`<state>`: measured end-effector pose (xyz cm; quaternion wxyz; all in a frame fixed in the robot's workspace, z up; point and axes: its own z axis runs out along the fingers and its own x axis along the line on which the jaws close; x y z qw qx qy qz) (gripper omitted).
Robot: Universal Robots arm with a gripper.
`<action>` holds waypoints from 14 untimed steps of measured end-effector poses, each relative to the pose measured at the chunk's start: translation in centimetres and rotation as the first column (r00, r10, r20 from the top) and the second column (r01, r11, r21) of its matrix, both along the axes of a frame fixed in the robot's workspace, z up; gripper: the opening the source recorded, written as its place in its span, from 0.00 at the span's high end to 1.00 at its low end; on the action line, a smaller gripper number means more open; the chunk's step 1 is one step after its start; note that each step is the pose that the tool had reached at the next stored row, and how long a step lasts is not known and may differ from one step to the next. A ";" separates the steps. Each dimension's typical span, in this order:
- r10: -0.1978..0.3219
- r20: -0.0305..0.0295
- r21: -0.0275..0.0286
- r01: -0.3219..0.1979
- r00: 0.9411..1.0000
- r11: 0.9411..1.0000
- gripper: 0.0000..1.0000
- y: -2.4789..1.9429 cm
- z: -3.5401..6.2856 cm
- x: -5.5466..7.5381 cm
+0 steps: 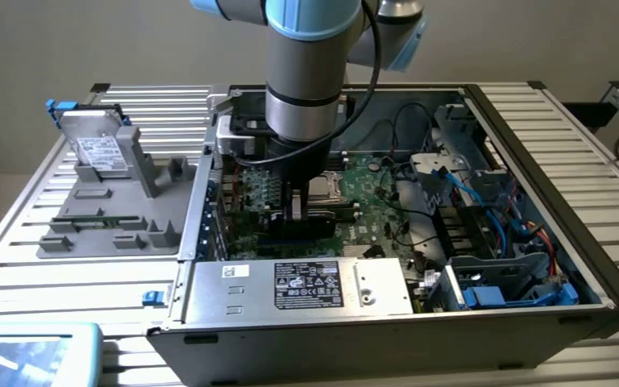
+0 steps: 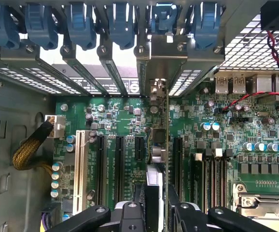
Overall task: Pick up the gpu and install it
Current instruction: 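Insert the gpu into the slot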
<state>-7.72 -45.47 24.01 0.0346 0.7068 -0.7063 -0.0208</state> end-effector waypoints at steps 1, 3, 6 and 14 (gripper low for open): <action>0.000 0.000 0.000 0.000 1.000 1.000 0.71 0.00 0.00 0.0; 0.000 0.000 0.000 0.000 1.000 1.000 0.71 0.00 0.00 0.0; 0.000 0.000 0.000 0.000 1.000 1.000 0.71 0.00 -0.08 0.0; 0.000 -0.001 0.007 0.000 1.000 1.000 0.71 -0.11 -0.12 0.0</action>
